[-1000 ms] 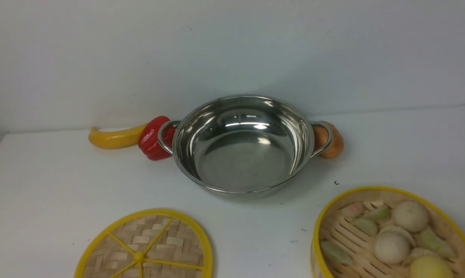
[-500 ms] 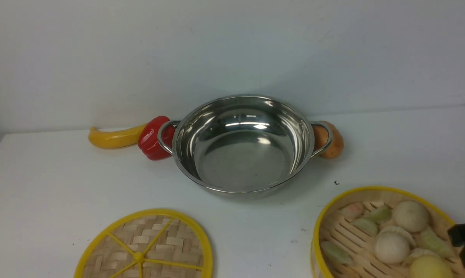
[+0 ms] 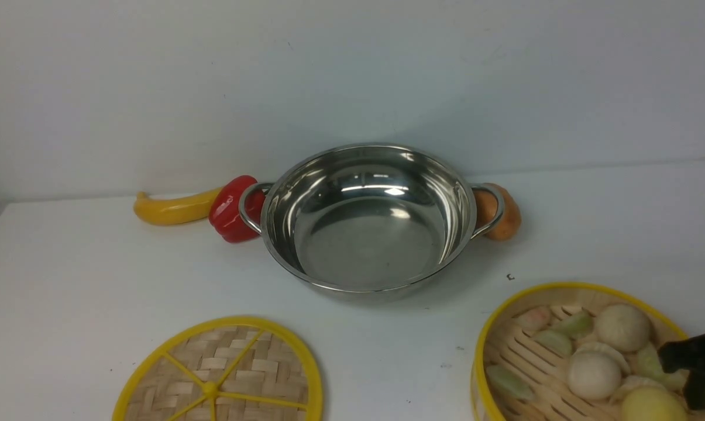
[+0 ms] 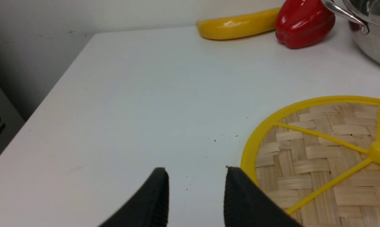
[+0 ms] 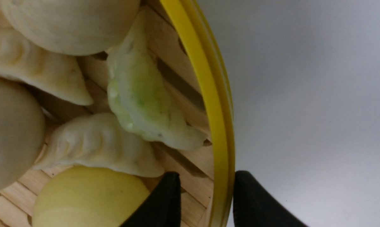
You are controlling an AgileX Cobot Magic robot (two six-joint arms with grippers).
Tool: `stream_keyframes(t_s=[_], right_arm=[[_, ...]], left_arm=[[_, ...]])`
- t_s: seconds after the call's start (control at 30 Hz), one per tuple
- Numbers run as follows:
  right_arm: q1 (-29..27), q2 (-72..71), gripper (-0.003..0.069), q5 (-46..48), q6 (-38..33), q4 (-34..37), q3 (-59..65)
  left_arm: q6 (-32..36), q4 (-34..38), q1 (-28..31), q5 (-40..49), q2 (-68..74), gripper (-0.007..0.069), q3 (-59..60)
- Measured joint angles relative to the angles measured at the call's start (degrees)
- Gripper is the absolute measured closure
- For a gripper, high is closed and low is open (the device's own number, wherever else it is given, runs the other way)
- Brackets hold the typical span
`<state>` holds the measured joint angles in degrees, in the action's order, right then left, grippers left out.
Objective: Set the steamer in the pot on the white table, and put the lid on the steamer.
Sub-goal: 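Reach for and grasp the rim of the bamboo steamer holding the buns with the right gripper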
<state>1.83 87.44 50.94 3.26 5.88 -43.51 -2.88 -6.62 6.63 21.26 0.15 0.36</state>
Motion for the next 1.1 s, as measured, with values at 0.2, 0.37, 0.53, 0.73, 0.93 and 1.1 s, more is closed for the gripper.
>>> stream_keyframes(t_s=[0.2,0.37,0.53,0.73,0.93,1.1], right_arm=[[0.00,0.06,0.0410,0.07,1.33,-1.79,0.00],[0.00,0.06,0.0410,0.24,2.86,-3.31,0.00],[0.00,0.06,0.0410,0.24,2.85,-3.44,0.00],[0.00,0.06,0.0410,0.24,2.85,-2.43,0.00],[0.00,0.63,0.0410,0.24,2.87,-2.37,0.00],[0.00,2.82,0.0410,0.24,2.87,-1.68,0.00]], left_arm=[[0.00,0.00,0.00,0.00,0.00,0.0384,0.00],[0.00,0.00,0.00,0.00,0.00,0.0384,0.00],[0.00,0.00,0.00,0.00,0.00,0.0384,0.00],[0.00,0.00,0.00,0.00,0.00,0.0384,0.00],[0.00,0.00,0.00,0.00,0.00,0.0384,0.00],[0.00,0.00,0.00,0.00,0.00,0.0384,0.00]])
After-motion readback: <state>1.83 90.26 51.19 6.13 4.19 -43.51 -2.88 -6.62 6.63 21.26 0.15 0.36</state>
